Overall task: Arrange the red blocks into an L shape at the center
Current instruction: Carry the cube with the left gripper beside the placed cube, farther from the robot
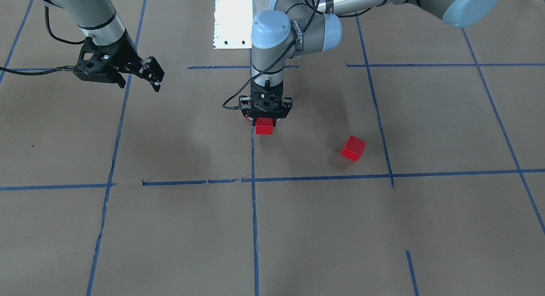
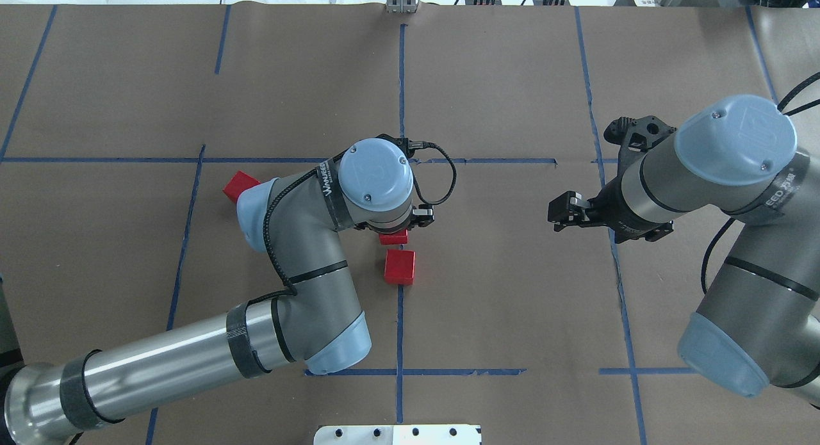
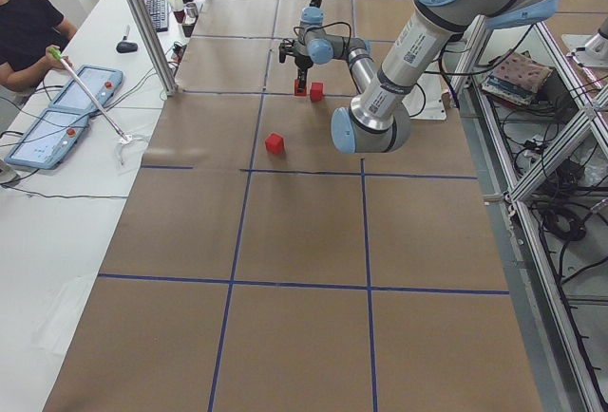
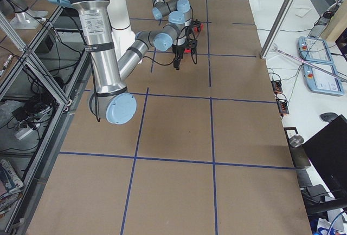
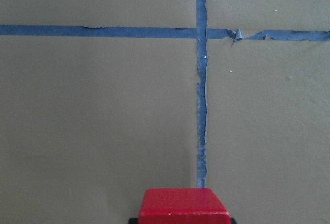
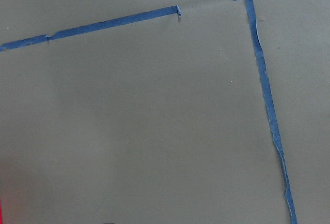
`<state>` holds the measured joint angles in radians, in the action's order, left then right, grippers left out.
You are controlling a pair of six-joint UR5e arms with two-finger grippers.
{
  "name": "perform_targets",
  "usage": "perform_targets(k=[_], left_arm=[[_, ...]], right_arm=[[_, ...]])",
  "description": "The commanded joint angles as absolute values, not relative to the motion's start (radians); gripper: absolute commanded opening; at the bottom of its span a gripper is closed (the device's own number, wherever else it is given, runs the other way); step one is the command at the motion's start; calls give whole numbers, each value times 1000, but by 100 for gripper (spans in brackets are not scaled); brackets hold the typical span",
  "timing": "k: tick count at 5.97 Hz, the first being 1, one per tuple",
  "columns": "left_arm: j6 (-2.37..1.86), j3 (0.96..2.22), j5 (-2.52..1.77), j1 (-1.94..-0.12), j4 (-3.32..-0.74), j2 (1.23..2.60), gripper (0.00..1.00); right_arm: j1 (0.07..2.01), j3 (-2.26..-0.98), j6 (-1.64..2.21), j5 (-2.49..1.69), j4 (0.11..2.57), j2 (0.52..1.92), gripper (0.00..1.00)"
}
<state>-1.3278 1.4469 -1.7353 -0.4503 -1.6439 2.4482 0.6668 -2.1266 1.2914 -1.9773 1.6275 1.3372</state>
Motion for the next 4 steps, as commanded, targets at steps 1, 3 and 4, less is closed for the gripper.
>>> perform_targets(k=[1, 3, 4], left_arm=[[-1335, 1428, -1729, -443, -1646, 2456, 0], [-1328, 1436, -1724, -443, -1649, 2434, 0], [-1328, 1437, -1724, -443, -1651, 2434, 0]], right_arm=[[666, -2125, 1293, -1977, 1628, 1336, 100], [666, -2125, 1293, -1977, 1628, 1335, 100], [666, -2125, 1293, -1977, 1628, 1335, 100]])
